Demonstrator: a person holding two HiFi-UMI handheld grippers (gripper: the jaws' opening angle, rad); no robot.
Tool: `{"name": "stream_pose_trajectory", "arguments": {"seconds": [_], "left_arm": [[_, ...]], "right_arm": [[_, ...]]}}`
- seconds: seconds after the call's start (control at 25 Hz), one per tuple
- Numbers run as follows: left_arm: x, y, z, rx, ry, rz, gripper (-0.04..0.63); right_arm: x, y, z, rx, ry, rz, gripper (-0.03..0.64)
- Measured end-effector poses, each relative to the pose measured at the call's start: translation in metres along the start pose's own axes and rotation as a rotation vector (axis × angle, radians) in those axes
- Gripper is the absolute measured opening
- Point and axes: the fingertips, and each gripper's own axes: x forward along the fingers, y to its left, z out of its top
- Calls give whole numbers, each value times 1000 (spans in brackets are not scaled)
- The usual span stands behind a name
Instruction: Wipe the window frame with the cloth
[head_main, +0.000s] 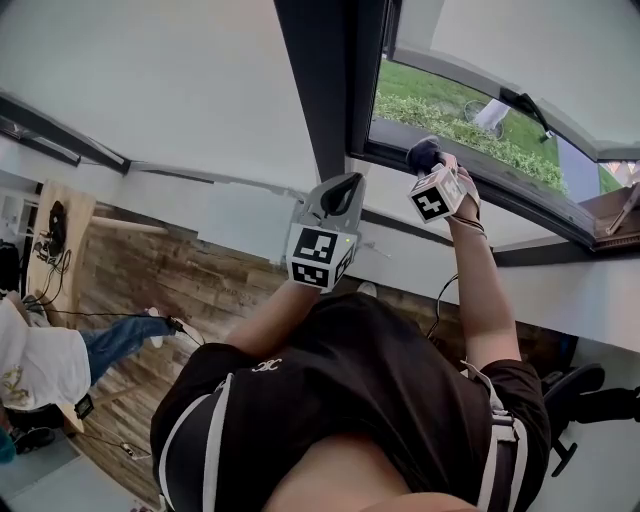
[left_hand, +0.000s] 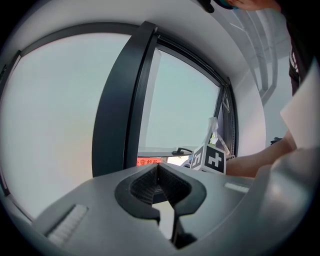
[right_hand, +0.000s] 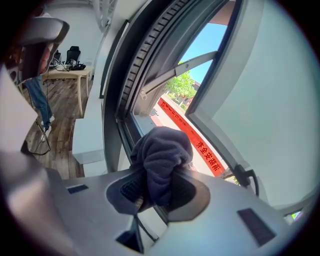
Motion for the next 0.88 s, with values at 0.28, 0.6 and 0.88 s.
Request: {"name": "stream_pose_trajectory", "arguments": {"seconds": [0.28,0.6,0.88], "left_arm": [[12,-16,0,8,6,-43,9],[21,-30,-1,10,13,-88,9],[31,-39,-2,14,19,-121,9]], "right_arm": [[-12,-17,-33,68,45,-32,98],[-22,-38,-64,123,71,-75,98],[-31,-52,-91,180,103,-98,98]]}}
